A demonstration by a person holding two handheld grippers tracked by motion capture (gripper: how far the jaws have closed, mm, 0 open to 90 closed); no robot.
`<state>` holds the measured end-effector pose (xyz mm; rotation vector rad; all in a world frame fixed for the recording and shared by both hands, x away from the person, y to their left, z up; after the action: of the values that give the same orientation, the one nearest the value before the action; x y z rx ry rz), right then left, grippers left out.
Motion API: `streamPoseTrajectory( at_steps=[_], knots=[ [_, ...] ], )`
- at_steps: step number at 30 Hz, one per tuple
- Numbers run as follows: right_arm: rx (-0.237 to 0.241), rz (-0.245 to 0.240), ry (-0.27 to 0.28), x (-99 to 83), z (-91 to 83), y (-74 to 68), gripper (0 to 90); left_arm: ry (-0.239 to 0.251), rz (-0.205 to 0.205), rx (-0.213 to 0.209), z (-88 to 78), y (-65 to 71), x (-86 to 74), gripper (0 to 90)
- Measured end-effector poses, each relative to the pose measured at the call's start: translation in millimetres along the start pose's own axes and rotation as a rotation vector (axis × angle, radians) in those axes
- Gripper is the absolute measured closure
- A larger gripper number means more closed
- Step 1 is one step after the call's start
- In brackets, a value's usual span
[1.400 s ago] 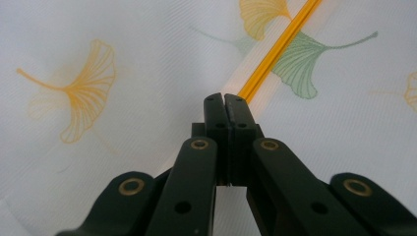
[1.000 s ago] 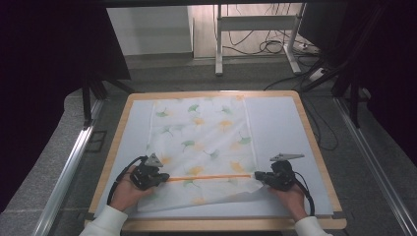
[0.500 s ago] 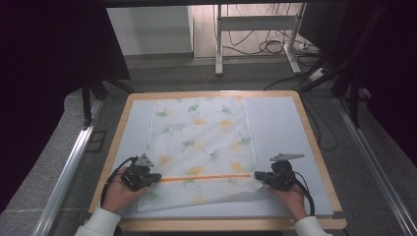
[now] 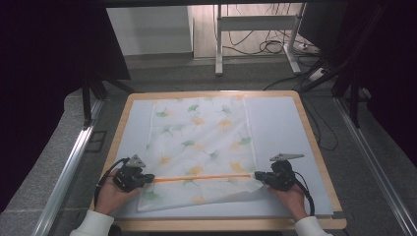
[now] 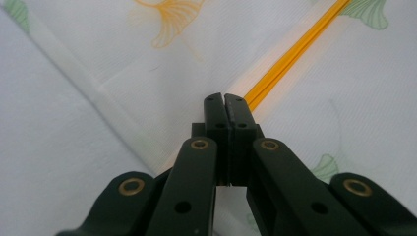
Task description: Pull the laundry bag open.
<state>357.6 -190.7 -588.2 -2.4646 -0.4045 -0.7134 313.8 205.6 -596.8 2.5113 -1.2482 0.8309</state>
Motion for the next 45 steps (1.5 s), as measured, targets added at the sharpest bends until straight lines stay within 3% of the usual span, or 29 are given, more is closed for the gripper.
streamPoseTrajectory(
  at_steps=[5, 9, 21, 23, 24, 25, 26, 28, 32, 40, 45],
  knots=[
    [0.001, 0.002, 0.0, -0.1, 0.0, 0.0, 89.7, -0.001, -0.011, 0.008, -5.1, -5.1, -8.9, 90.0],
    [0.001, 0.002, 0.0, -0.1, 0.0, 0.0, 89.7, 0.024, -0.042, -0.005, -9.8, -7.9, -16.5, 89.9],
    [0.0, 0.0, 0.0, 0.0, 0.1, 0.0, 89.7, 0.026, -0.038, -0.004, -11.4, -8.2, -17.4, 89.8],
    [0.002, -0.001, 0.002, 0.1, 0.3, -0.2, 89.7, 0.03, -0.045, 0.001, -12.3, -8.6, -17.2, 89.8],
    [0.002, -0.001, 0.002, 0.1, 0.3, -0.1, 89.7, 0.007, -0.048, 0.033, -14.1, -12.1, -21.9, 90.0],
    [0.002, 0.0, 0.002, 0.0, 0.2, -0.2, 89.7, 0.001, -0.048, 0.038, -13.4, -13.9, -25.8, 89.8],
    [-0.001, -0.001, 0.0, 0.0, 0.1, 0.1, 89.7, 0.024, -0.073, 0.022, -13.1, -13.6, -27.1, 89.9],
    [0.002, 0.002, 0.001, 0.1, 0.3, 0.2, 89.7, 0.042, -0.086, 0.013, -14.0, -13.4, -27.0, 89.9],
    [0.001, -0.002, 0.005, 0.1, 0.5, -0.1, 89.7, 0.036, -0.074, 0.011, -13.2, -13.2, -25.3, 90.0],
    [0.002, -0.003, 0.006, 0.0, 0.4, -0.2, 89.6, 0.069, -0.089, -0.005, -13.2, -13.7, -23.2, 89.9],
    [-0.004, -0.017, 0.01, -0.2, 0.1, -0.3, 89.6, 0.118, -0.085, 0.016, -19.0, -14.4, -18.8, 86.6]
  ],
)
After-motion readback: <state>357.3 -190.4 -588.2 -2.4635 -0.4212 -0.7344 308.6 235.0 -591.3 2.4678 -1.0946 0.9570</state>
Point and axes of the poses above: each handheld gripper's, and its own axes: z roughly forward along the jaws, x roughly out of its top, y roughly to its right, the point moved 9 cm from there along z, roughly forward along the jaws, and after that the axes turned 14 degrees about z, right-handed, at the moved point
